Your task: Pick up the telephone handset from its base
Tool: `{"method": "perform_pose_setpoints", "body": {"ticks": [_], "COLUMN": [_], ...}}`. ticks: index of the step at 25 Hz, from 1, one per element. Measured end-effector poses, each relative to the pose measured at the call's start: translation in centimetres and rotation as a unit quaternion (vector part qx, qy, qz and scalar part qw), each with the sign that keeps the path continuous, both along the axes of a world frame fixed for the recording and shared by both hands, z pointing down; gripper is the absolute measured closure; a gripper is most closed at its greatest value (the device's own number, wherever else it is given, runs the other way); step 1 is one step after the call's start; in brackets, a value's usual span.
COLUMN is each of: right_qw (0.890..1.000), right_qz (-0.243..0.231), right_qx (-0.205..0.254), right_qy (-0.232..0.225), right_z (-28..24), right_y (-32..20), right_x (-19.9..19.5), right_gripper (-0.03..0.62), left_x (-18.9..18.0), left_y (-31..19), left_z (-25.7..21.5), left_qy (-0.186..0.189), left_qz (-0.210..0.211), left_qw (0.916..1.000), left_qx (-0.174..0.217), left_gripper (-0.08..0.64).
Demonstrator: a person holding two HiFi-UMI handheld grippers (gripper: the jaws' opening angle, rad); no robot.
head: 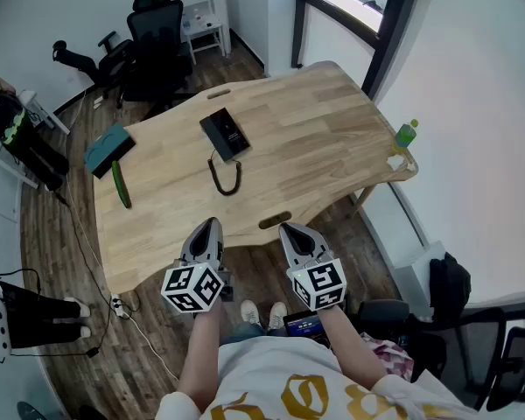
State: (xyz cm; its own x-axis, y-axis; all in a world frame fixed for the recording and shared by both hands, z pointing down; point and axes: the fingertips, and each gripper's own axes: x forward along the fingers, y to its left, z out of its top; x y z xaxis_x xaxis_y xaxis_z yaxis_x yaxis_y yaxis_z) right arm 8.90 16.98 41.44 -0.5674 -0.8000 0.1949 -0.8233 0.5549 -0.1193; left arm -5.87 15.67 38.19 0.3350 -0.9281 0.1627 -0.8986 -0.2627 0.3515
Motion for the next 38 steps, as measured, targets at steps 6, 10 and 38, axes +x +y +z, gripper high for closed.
{"method": "perform_pose_setpoints", "body": {"ticks": [6, 10, 38], "right_qw": [1.000, 1.000, 0.999], "right_qz": [-0.006, -0.003, 0.044], "right_qx": [-0.001, 0.000, -0.021], "right_qy": [-0.019, -0.012, 0.015], "right_z": [-0.4, -0.4, 2.5], "right_y": [0.2, 0.0, -15.9], "right_x": [0.3, 0.5, 0.8], "right_gripper": [0.588, 0.588, 0.586], "left_x": [-0.1, -0.1, -3.1], "left_y": [-0.1, -0.3, -16.2], "left_z": [0.6, 0.2, 5.2], "left_qy": [-0.021, -0.028, -0.009], "left_qz": [-0.005, -0.005, -0.006], "left_qw": [0.9997, 0.9996, 0.9992], "left_qx": [-0.012, -0.004, -0.037], "left_gripper": [0.555, 0.555, 0.555]}}
